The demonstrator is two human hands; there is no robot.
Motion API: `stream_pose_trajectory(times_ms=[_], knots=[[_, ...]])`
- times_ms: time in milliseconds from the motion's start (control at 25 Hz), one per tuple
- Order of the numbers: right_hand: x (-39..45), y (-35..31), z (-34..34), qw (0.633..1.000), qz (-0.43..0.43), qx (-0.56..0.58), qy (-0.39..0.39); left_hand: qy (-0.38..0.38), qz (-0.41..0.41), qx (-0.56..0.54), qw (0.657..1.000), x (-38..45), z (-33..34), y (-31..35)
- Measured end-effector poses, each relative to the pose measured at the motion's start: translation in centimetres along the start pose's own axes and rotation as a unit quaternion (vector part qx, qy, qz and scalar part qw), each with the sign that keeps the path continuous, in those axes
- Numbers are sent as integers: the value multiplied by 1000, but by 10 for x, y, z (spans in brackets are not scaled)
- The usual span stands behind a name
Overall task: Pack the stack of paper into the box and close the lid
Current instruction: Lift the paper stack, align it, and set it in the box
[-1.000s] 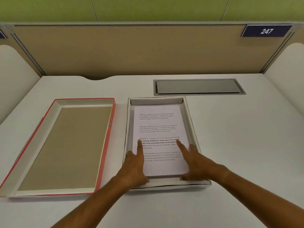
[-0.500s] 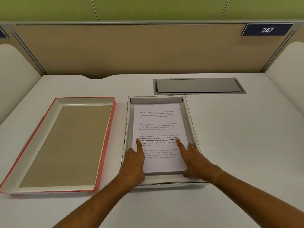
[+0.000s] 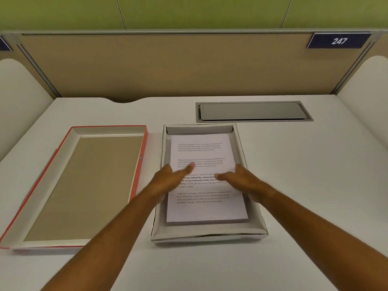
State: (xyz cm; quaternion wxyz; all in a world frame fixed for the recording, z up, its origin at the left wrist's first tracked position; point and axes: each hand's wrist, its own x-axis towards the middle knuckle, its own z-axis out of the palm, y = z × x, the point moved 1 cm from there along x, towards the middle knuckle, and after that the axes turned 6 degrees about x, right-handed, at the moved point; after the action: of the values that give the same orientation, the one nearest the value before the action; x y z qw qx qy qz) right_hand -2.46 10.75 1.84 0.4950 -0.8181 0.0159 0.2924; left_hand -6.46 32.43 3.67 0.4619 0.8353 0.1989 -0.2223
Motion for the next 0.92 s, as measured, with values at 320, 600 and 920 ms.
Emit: stream_pose_trajectory(times_ms=[320, 600, 920], knots=[[20, -13, -16, 990, 89, 111, 6, -26, -72, -173, 982, 24, -13, 11], [42, -28, -26, 996, 52, -51, 48, -44, -118, -144, 982, 39, -27, 16], [132, -88, -67, 985, -45, -166, 1, -34, -113, -191, 974, 68, -34, 30]])
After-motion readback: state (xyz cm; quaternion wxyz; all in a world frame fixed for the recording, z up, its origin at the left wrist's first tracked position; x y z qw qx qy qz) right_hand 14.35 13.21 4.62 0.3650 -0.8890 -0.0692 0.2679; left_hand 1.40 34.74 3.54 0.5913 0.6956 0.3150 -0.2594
